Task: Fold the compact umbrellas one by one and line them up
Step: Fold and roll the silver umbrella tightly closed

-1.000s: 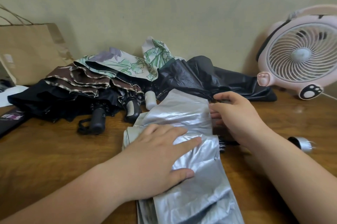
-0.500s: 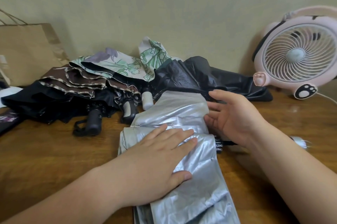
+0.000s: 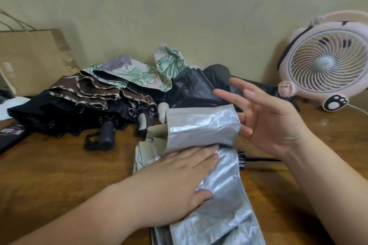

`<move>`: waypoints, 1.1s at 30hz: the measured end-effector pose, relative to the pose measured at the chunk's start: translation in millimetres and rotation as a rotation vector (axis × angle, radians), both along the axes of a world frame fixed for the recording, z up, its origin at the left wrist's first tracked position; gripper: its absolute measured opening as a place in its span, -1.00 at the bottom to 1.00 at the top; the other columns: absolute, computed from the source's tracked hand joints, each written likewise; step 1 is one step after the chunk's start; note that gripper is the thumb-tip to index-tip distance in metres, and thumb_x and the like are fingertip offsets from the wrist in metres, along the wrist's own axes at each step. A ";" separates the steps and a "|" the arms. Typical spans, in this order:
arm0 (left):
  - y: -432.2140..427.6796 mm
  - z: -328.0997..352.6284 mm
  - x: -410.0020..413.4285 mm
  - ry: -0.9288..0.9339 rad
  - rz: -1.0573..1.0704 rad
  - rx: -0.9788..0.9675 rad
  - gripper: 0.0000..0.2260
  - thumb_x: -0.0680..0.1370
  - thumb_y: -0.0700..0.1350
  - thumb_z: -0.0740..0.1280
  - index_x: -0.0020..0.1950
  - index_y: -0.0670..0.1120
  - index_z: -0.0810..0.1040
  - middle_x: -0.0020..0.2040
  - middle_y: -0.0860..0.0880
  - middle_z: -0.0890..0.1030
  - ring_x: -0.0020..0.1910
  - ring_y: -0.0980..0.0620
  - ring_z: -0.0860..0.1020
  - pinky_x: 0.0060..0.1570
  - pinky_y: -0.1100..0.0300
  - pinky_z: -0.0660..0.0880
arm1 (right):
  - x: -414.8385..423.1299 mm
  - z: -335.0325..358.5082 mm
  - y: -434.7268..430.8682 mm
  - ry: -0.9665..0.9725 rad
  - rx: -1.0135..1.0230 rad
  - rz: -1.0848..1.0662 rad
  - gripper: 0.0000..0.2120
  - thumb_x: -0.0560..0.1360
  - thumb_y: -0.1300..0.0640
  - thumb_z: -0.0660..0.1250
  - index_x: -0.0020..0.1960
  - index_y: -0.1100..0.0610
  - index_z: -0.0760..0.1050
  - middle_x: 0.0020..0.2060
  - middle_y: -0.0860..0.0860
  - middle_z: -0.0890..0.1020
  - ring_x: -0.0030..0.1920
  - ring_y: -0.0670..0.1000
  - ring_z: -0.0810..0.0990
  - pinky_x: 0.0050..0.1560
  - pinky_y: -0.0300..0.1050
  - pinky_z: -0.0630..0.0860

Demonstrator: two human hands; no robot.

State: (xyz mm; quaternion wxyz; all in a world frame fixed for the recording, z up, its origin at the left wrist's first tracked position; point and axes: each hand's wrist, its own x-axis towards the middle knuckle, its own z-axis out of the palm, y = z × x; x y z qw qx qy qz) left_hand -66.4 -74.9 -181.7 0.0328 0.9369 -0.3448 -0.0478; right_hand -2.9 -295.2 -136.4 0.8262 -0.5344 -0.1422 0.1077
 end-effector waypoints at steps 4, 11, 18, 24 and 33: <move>1.5 -3.5 0.9 -0.010 -0.019 -0.014 -0.37 0.70 0.25 0.00 0.65 0.18 -0.29 0.51 0.37 -0.45 0.41 0.43 -0.50 0.38 0.38 -0.45 | -9.9 6.7 2.3 -0.013 0.032 0.038 -0.48 0.37 0.15 0.49 0.31 0.18 0.52 0.18 0.27 0.67 -0.12 0.04 0.67 -0.34 -0.23 0.52; 4.8 -0.4 -1.7 0.055 0.027 -0.039 -0.42 0.70 0.24 0.06 0.63 0.29 -0.17 0.62 0.33 -0.22 0.61 0.19 -0.11 0.62 0.07 0.02 | -46.1 16.9 -6.8 0.107 -0.174 -0.085 -0.76 0.24 0.27 0.50 -0.11 0.18 0.60 -0.30 0.13 0.63 -0.42 -0.06 0.50 -0.52 -0.27 0.42; 20.7 2.3 -11.7 0.001 -0.025 -0.033 -0.75 0.68 -0.01 0.14 0.35 0.18 0.37 0.34 0.16 0.48 0.25 0.03 0.51 0.27 0.00 0.52 | -83.8 -25.6 8.2 0.152 -0.266 -0.170 -0.67 0.10 0.46 0.59 -0.23 0.19 0.63 -0.37 0.21 0.59 -0.47 0.05 0.52 -0.46 -0.21 0.49; 43.9 49.8 -38.6 0.400 0.051 -0.007 -0.72 0.65 0.15 0.28 0.36 0.36 0.53 0.36 0.57 0.37 0.33 0.58 0.30 0.46 0.32 0.28 | -88.1 -48.1 6.9 0.057 -0.421 -0.189 -0.76 0.35 0.55 0.47 -0.11 0.28 0.61 -0.30 0.13 0.62 -0.32 0.03 0.56 -0.28 -0.23 0.55; 22.4 21.8 -75.1 0.141 0.731 -1.087 -0.55 0.27 0.29 0.58 -0.07 0.07 0.52 -0.24 -0.13 0.66 -0.32 -0.07 0.61 -0.16 -0.15 0.63 | -91.5 -55.2 7.5 -0.174 -0.713 -0.230 -0.70 0.39 0.51 0.41 -0.11 0.13 0.64 -0.27 -0.04 0.62 -0.29 -0.03 0.54 -0.21 -0.20 0.47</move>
